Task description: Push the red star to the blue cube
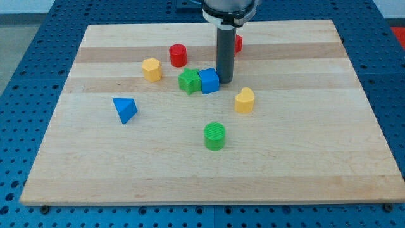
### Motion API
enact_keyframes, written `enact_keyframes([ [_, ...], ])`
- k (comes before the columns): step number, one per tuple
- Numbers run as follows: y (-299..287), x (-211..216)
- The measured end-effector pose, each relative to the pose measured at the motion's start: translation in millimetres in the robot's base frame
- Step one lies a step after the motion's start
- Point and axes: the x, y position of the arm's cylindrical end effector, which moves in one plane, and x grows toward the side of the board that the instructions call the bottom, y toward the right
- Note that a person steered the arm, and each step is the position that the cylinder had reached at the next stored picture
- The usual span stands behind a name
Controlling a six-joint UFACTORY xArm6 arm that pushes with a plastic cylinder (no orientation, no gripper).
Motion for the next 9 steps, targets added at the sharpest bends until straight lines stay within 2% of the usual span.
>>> enact_keyframes([
  [3, 69, -54],
  [4, 81, -85],
  [5, 80, -105],
  [7, 8, -133],
  [9, -1, -119],
])
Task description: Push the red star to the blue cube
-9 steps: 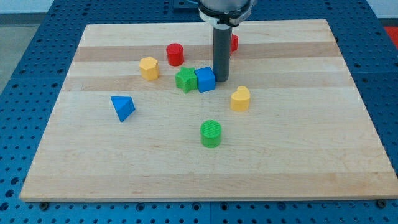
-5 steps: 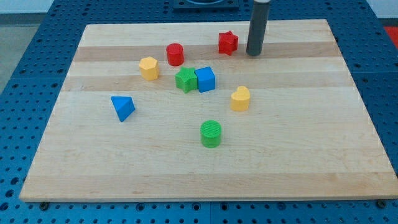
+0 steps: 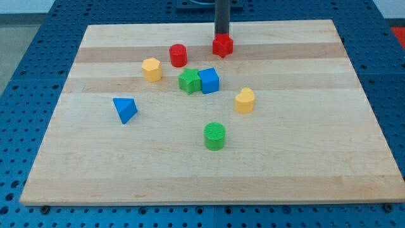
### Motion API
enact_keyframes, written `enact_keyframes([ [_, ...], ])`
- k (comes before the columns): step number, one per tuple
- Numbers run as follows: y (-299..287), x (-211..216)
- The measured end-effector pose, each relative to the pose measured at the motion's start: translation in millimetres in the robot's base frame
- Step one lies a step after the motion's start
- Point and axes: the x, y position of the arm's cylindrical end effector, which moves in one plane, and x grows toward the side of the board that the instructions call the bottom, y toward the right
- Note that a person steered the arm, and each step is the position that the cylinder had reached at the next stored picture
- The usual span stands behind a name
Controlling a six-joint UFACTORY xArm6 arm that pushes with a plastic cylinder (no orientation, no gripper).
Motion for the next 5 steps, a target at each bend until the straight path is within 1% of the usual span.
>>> enact_keyframes([
  [3, 0, 63],
  [4, -1, 72],
  [5, -5, 72],
])
